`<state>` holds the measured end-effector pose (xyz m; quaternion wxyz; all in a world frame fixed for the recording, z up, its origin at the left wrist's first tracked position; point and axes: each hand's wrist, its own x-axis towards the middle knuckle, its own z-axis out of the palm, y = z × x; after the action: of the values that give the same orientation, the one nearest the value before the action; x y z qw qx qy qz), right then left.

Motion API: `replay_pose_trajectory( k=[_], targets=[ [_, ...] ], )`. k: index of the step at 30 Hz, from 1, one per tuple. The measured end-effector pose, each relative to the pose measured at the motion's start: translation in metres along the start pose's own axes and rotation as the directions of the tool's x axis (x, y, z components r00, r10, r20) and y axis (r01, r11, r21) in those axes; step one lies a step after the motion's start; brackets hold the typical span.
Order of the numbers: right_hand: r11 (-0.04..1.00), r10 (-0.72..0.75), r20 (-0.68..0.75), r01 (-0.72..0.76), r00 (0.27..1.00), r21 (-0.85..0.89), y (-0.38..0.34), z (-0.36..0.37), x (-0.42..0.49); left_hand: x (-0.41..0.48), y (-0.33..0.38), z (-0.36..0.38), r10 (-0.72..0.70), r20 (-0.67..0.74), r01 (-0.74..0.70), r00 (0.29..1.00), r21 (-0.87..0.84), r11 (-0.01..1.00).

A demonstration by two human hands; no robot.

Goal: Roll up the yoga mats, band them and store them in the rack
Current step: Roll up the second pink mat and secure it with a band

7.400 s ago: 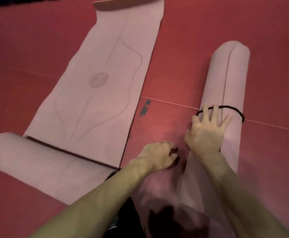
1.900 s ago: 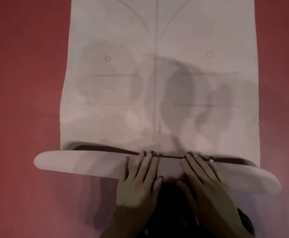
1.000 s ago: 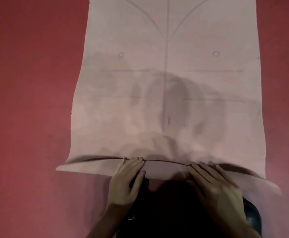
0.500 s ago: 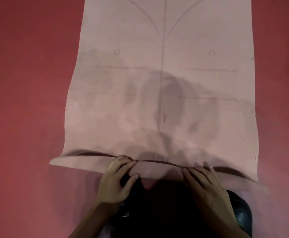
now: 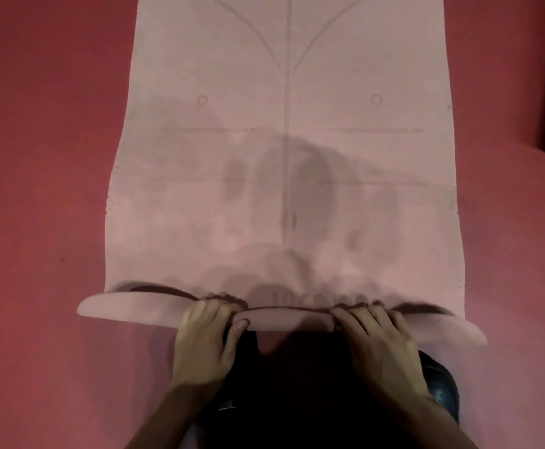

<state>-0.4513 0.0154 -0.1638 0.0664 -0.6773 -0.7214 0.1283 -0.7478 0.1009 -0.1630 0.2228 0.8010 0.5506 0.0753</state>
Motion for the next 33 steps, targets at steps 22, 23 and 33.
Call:
replay_pose_trajectory(
  k=[22,23,33],
  targets=[
    [0.985,0.152,-0.17,-0.135,0.974,0.111,0.0,-0.001,0.019,0.008,0.007,0.0,0.107,-0.025,-0.108,0.994,-0.039,0.993],
    [0.983,0.164,-0.167,-0.146,0.972,0.113,0.001,-0.003,0.022,0.013,0.006,-0.003,0.131,0.006,-0.131,0.991,-0.019,0.991],
    [0.998,0.029,-0.099,-0.024,0.995,0.06,0.012,-0.005,0.024,0.037,0.014,-0.008,0.142,-0.079,-0.128,0.987,0.164,0.978]
  ],
)
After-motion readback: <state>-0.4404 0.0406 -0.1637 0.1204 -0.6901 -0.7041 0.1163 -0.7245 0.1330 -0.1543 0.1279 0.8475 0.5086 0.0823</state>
